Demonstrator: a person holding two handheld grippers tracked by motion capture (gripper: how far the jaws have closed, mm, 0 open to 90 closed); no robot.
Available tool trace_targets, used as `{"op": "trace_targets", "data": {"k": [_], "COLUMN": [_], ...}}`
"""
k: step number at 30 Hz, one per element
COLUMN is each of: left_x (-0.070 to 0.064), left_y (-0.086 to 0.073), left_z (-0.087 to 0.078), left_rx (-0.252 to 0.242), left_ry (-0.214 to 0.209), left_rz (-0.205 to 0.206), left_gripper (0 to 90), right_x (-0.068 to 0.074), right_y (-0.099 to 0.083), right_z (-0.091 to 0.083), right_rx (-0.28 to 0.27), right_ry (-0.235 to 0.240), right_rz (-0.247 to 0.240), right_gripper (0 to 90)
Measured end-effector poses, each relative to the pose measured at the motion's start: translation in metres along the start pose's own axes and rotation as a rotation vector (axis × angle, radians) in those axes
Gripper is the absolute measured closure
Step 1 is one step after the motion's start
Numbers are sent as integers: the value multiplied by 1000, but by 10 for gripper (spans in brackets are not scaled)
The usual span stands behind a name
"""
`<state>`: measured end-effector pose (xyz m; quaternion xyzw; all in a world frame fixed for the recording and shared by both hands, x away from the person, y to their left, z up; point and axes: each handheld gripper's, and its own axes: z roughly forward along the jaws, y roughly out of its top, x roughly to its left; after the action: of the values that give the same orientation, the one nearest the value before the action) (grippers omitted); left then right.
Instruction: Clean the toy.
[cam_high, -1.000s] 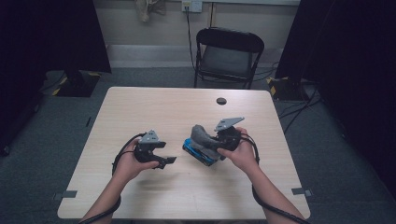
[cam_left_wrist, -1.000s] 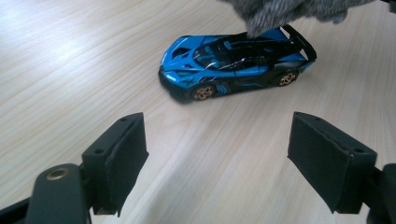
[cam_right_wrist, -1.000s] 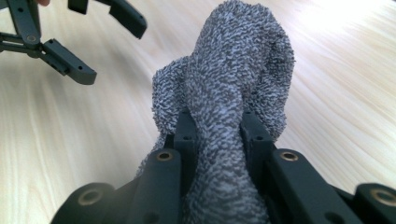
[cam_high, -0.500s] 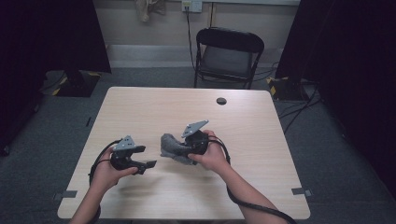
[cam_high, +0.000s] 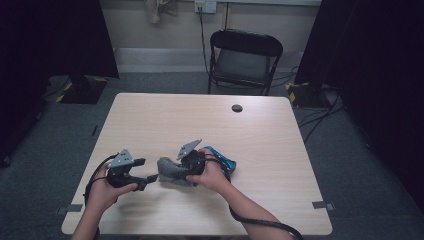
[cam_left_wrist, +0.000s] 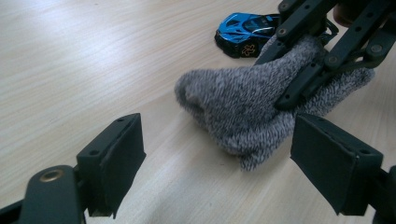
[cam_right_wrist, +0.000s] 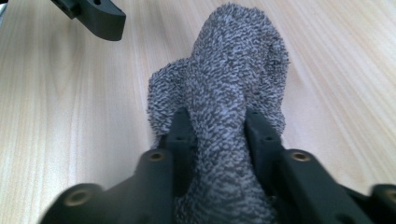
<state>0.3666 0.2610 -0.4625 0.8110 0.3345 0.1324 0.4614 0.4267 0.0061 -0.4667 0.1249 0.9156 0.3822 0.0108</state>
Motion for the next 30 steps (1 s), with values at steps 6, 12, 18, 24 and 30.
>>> {"op": "trace_targets", "data": {"k": [6, 12, 18, 24, 30], "left_x": [-3, -13, -30, -38, -39], "left_y": [3, 18, 37, 39, 32], "left_z": [5, 17, 38, 64, 80], "left_rx": [18, 18, 22, 90, 157], "left_ry": [-15, -40, -108, -160, -168], "left_rz": [20, 95, 212, 265, 292], "left_gripper": [169, 169, 170, 174, 189], "right_x": [-1, -8, -27, -41, -48], "right_y": [-1, -4, -21, -40, -56], "right_z": [-10, -34, -64, -80, -82], "right_rx": [-21, -29, -52, -49, -47], "right_ry": [1, -37, -130, -219, -245], "right_rz": [20, 42, 128, 202, 246], "right_gripper": [417, 336, 313, 274, 264]}}
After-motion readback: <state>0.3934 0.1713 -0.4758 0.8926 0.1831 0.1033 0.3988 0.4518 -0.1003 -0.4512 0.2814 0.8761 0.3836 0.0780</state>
